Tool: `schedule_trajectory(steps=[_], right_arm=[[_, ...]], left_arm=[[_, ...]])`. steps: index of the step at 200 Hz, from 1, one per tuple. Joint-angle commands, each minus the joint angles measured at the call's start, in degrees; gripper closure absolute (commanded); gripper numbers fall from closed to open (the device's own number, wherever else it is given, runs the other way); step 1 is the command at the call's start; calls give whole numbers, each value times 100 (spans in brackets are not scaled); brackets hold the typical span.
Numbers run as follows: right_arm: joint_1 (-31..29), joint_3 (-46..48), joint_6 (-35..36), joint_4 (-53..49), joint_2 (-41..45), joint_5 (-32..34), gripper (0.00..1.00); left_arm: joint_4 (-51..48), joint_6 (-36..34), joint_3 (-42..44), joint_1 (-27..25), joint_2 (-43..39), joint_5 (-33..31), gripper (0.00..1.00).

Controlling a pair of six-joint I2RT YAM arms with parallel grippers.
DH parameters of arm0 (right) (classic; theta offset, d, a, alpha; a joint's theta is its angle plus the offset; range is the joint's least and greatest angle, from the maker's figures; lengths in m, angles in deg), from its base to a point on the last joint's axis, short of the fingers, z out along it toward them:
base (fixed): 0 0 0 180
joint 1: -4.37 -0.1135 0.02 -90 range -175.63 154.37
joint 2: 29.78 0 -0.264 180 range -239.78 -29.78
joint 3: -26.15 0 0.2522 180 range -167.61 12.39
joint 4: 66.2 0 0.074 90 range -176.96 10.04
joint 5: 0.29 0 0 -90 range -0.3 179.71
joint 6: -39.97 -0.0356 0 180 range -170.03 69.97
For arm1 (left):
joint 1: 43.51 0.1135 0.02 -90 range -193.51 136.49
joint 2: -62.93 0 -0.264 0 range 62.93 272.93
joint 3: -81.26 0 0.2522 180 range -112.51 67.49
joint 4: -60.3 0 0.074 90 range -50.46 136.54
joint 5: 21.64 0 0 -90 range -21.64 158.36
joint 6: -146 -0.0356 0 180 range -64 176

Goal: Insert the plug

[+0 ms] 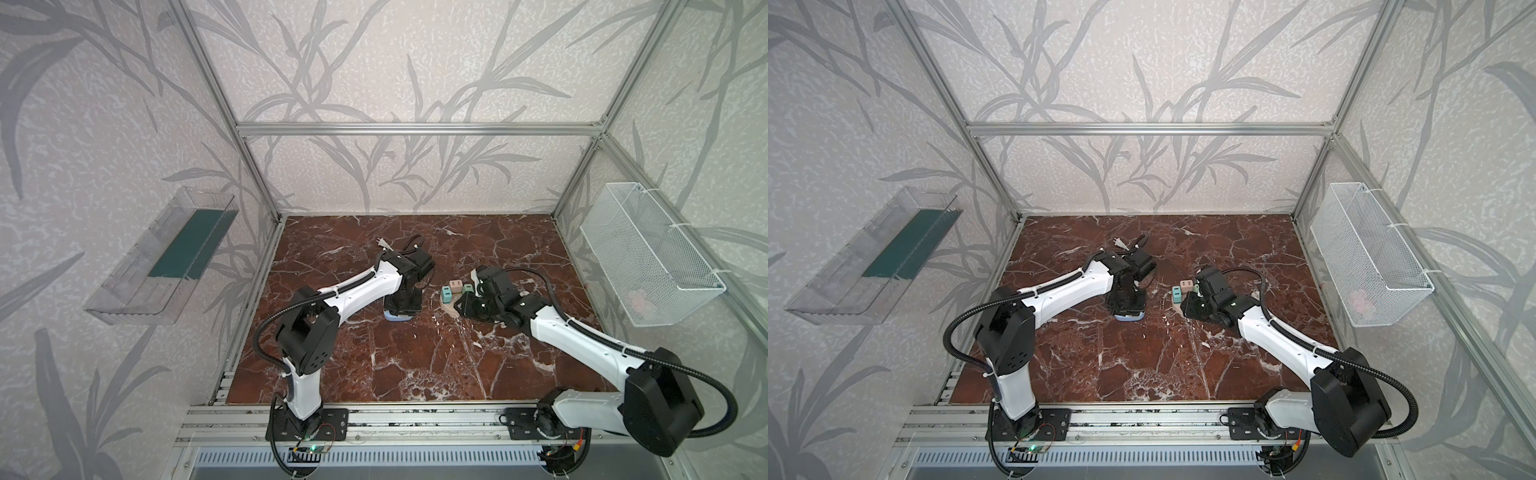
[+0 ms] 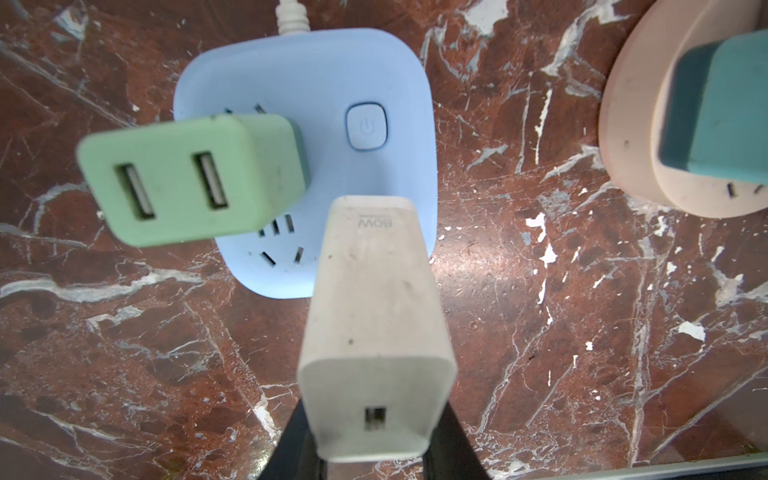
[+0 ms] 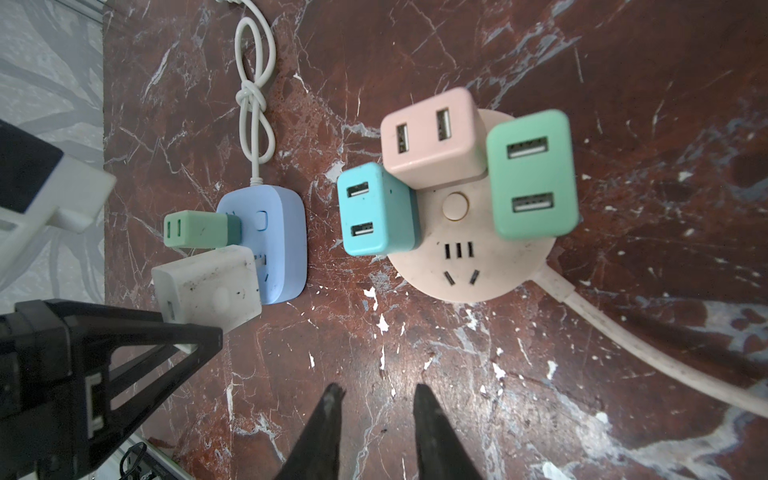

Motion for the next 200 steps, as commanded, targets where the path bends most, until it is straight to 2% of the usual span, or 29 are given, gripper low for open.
schedule_trajectory(steps=[1, 42, 139, 179, 200], right_arm=[[31, 83, -28, 131, 149, -100, 69], [37, 82, -72, 203, 113, -245, 69], [43, 97, -136, 238, 112, -276, 69], [40, 33, -84, 155, 107, -307, 69], [39, 4, -62, 82, 125, -312, 69]], left_arm=[[-133, 41, -251, -7, 149, -3, 100], [-378, -57, -508, 15, 110, -137, 100], [-726, -187, -832, 126, 279, 9, 100], [-530, -120, -520, 255, -34, 489, 100], [-182, 6, -262, 437, -209, 1133, 100]])
